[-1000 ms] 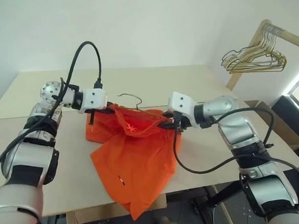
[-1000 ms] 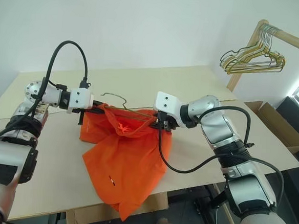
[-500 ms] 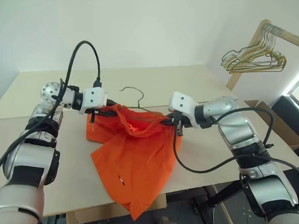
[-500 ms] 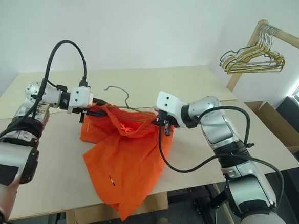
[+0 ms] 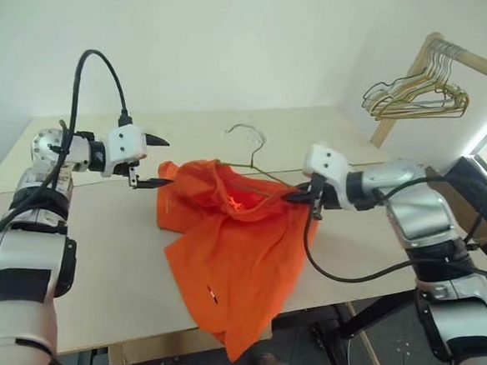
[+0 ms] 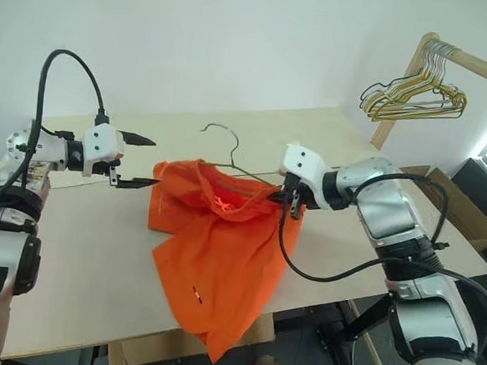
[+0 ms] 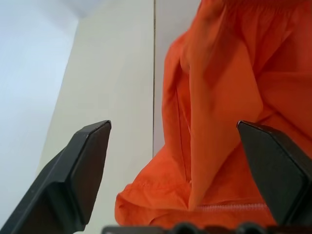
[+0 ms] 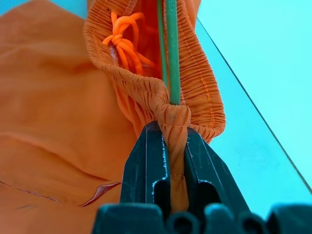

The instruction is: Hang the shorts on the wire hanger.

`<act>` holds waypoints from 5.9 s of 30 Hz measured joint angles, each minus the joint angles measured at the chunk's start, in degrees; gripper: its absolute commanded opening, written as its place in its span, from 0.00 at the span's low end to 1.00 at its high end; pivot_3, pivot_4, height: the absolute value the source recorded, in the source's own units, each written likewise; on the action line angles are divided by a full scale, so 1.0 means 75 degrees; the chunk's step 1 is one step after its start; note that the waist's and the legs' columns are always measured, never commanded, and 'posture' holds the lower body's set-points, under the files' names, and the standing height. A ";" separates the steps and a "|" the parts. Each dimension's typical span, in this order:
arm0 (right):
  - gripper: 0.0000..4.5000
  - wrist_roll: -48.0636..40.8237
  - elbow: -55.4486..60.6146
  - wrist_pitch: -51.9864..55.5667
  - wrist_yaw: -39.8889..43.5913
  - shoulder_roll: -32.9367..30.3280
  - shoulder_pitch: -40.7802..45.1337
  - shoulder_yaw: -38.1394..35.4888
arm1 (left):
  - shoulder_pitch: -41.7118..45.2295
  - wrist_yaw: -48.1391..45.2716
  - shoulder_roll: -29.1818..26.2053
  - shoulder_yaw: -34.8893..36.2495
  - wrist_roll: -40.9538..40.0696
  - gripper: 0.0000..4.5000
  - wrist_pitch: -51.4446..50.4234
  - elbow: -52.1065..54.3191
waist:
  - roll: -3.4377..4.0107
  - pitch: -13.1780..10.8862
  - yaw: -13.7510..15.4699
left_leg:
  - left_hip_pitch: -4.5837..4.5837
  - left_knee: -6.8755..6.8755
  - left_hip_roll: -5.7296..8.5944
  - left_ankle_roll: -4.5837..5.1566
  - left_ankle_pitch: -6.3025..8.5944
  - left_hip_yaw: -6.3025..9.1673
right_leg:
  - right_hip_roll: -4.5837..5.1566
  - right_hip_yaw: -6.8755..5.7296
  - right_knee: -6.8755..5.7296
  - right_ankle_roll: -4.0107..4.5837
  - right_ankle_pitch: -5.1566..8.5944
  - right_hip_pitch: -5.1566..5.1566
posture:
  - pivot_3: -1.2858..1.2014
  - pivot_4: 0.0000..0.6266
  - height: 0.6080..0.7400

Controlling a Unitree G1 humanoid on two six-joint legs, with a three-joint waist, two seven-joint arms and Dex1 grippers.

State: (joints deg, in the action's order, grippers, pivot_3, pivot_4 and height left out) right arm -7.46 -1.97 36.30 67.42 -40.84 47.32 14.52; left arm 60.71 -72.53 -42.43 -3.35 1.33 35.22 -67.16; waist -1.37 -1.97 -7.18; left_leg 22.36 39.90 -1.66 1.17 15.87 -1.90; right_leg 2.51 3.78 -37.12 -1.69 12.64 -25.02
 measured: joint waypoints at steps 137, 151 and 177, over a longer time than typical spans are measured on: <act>0.99 0.2789 -0.5963 -0.3173 -1.1500 0.0289 0.2296 -0.1865 | -0.4200 0.1497 0.2237 0.1548 -0.4672 1.00 -0.5324 0.8994 | 0.0081 -0.0002 -0.1106 | -0.0173 -0.0132 0.0049 0.0004 0.0000 -0.0140 | 0.0018 0.0255 0.0138 -0.0114 -0.0043 0.0144 | 0.46 0.00 1.00; 0.99 0.2894 -0.4127 -0.3516 -0.7962 0.1703 0.0447 -0.0537 | -0.6281 0.2518 0.0854 0.2715 -0.4627 1.00 -0.6174 1.0116 | 0.0080 0.0000 -0.0449 | -0.0171 -0.0130 0.0022 0.0004 0.0002 -0.0113 | 0.0024 0.0223 0.0142 -0.0105 -0.0056 0.0109 | 0.57 0.00 1.00; 0.99 0.2403 -0.1873 -0.4954 -0.3192 0.1050 -0.1801 0.0103 | -0.9295 0.3110 0.0489 0.3294 -0.4554 1.00 -0.6723 1.1650 | 0.0062 0.0009 0.1825 | -0.0163 -0.0133 -0.0012 -0.0001 -0.0001 -0.0199 | -0.0019 0.0151 0.0163 -0.0040 -0.0060 0.0092 | 0.63 0.00 1.00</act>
State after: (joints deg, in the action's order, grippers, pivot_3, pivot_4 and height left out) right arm 10.56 -16.01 -0.85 43.48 -32.96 33.81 15.29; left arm -9.00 -49.21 -38.77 21.36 -32.83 -15.20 20.21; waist -0.91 -1.90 6.51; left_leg 21.13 38.90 -1.75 1.16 15.87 -3.39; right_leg 2.36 4.91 -35.91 -1.99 12.20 -24.33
